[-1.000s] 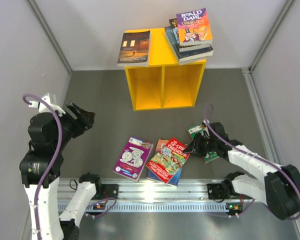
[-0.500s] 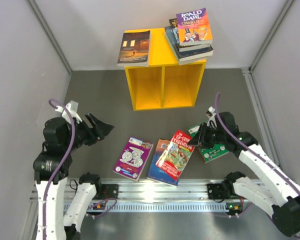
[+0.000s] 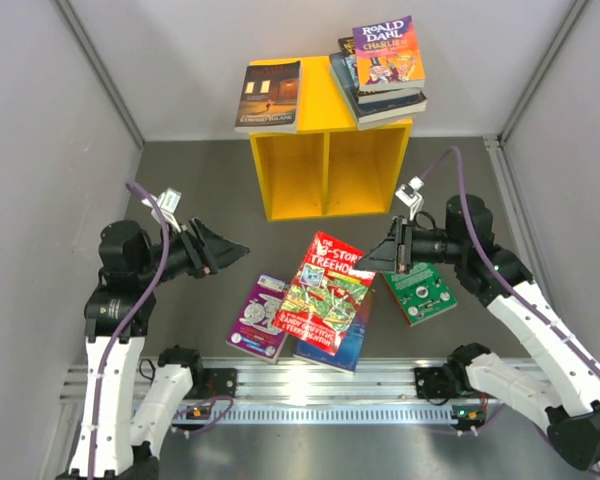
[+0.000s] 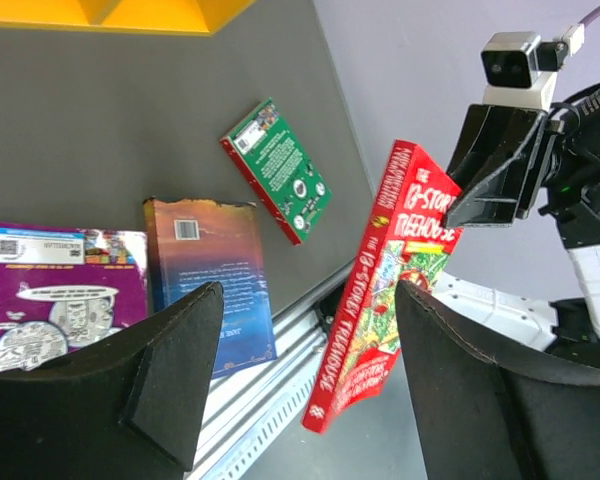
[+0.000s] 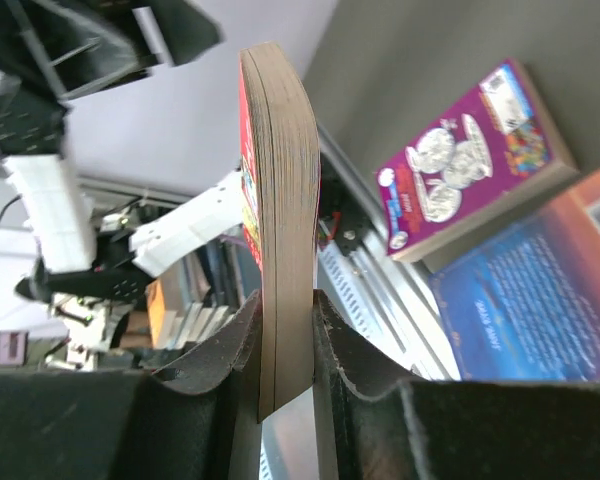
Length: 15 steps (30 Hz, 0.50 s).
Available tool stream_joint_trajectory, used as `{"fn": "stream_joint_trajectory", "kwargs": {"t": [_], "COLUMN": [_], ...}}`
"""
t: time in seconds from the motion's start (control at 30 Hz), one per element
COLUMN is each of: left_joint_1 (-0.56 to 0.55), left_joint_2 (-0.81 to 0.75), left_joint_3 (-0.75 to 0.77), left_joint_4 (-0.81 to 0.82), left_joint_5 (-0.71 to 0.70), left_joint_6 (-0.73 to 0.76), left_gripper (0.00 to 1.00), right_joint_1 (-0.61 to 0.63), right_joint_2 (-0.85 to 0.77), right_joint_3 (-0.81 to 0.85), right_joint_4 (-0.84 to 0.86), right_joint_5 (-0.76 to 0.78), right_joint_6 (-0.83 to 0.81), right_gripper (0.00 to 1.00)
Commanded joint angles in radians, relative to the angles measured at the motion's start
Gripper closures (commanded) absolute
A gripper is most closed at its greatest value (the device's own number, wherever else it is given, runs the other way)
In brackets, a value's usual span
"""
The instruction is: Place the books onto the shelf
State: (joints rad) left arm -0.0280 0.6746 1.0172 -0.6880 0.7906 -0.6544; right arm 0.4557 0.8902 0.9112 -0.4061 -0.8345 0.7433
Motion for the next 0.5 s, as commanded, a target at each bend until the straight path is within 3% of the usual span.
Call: {"fn": "stream_joint_trajectory", "kwargs": {"t": [0.0,0.1,0.23,0.27,0.33,0.37,0.47], "left_joint_1": [-0.004,-0.024,-0.107,-0.183,-0.287,-0.393,-0.527], "left_joint_2": [0.013,0.031,0.129,0.155,0.233,0.258,0.322], "left_joint_3": [-0.045,-0.071,-0.027,0.001,0.079,0.102,0.156], "left_joint_4": [0.174,0.199,0.148,0.136,0.127,0.127,0.154], "left_joint_5": [0.078,0.047,-0.104,-0.214,-0.305,-0.368,-0.407], "left_joint_6": [-0.06,-0.056,0.004,0.037,0.059,0.065,0.052], "left_gripper": [0.26,0.26,0.29,0.3,0.3,0.3,0.3], "right_joint_1": [0.024,0.031,0.034,0.034,0.034,0.032,0.035], "right_joint_2": [-0.017,-0.02,-0.016,-0.013,-0.001,0.003,0.012], "right_joint_3": [0.035,0.012,-0.005,-0.005,-0.003,-0.002,0.003], "right_joint_4": [0.188,0.249,0.288,0.288,0.291,0.291,0.29], "right_joint_5": [-0.114,-0.112,-0.089,-0.081,-0.069,-0.066,-0.054], "right_joint_6": [0.096,0.139,0.179,0.177,0.176,0.174,0.171], "right_gripper": [1.0,1.0,1.0,1.0,1.0,1.0,1.0]}}
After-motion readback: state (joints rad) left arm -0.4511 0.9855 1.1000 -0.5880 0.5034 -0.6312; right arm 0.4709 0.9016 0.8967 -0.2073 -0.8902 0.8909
